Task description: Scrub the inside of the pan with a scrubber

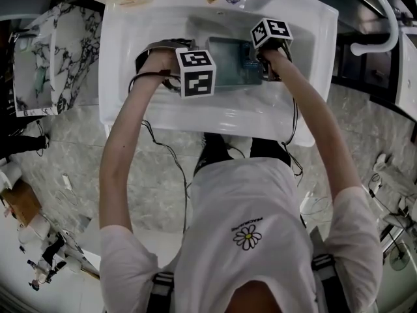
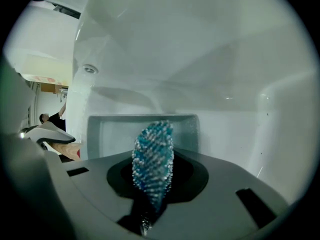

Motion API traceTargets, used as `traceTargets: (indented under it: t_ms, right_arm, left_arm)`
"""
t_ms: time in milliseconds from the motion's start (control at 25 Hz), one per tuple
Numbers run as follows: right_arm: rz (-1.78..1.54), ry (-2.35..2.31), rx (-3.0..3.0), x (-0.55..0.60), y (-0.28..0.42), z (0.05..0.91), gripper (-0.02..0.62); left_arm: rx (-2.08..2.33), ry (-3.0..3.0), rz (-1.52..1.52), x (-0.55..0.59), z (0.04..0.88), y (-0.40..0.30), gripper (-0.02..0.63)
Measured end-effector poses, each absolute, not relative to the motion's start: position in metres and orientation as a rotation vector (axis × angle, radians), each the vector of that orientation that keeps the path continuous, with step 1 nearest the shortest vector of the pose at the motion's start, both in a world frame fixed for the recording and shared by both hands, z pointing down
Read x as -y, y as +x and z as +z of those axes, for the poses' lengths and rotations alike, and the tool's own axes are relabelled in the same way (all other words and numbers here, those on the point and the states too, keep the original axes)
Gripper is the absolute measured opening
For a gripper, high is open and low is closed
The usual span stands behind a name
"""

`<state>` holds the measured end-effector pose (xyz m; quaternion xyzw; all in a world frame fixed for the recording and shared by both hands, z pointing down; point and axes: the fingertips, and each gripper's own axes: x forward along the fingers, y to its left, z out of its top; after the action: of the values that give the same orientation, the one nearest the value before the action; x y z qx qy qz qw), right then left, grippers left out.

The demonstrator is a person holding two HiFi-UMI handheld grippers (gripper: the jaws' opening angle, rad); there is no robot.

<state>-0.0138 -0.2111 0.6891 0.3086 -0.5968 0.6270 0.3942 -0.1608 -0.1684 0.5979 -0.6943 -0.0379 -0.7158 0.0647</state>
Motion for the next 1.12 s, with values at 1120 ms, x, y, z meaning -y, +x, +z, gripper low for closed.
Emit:
traceTargets:
  t_ms: [1120]
  right_arm:
    - [1.73, 0.543, 1.77, 0.206, -0.13, 0.625, 0.055]
  left_arm:
    - [0.105, -2.092, -2.178, 0.161, 0.604, -0.173, 0.17]
